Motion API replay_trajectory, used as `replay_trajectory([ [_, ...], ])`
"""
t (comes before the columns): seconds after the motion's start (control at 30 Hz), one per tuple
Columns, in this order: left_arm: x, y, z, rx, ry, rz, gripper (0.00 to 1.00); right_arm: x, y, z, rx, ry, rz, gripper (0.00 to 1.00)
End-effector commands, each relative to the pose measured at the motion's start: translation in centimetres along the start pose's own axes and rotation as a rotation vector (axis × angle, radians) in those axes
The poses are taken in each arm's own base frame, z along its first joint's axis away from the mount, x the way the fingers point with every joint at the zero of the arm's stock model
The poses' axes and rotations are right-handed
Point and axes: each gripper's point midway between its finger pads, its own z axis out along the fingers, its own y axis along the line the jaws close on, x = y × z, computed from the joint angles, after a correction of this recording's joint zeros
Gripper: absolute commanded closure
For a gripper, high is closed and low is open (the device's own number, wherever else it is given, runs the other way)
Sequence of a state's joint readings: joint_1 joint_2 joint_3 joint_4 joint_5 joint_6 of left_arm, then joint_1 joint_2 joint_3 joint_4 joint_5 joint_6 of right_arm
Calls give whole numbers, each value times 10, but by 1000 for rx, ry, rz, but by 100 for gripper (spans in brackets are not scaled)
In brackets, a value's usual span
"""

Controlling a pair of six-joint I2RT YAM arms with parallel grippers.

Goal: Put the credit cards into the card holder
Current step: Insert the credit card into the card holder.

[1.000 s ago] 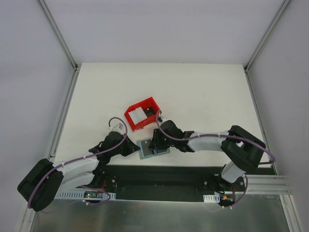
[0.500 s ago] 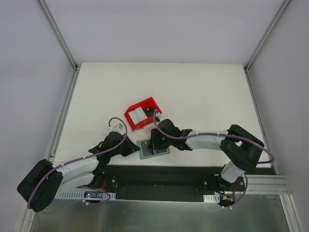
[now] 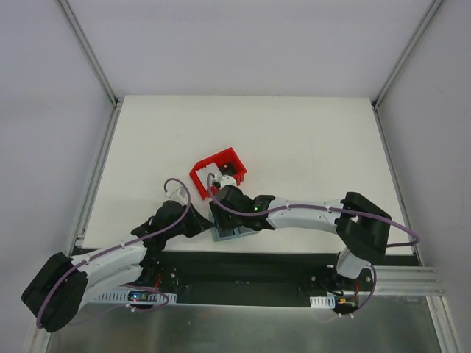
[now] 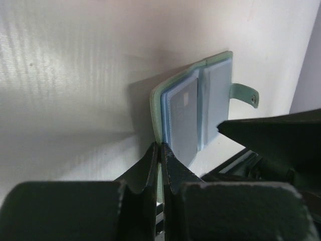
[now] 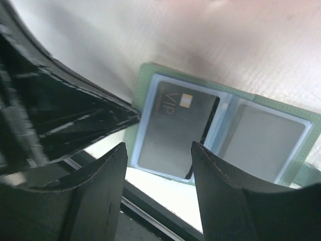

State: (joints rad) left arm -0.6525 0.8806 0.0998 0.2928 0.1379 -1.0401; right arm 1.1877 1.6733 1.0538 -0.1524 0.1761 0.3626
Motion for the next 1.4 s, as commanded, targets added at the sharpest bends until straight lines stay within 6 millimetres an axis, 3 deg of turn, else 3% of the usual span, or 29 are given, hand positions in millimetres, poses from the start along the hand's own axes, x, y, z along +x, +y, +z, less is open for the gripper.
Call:
replay_trajectory([
  [0.0,-5,-16,-5,66,-10,22,100,5,-19,0,108,29,-46,43],
  [0.57,-9,-37,-12,131,-10,45,100,1,-9,-3,65,16,-26,40],
  [0.97,-8,-35,-12,122,-7,45,100,-5,8,-4,-9,-5,-1,37],
  [1.37,-11,-37,-14,127,-16,44,100,4,-4,4,57,36,-11,41],
])
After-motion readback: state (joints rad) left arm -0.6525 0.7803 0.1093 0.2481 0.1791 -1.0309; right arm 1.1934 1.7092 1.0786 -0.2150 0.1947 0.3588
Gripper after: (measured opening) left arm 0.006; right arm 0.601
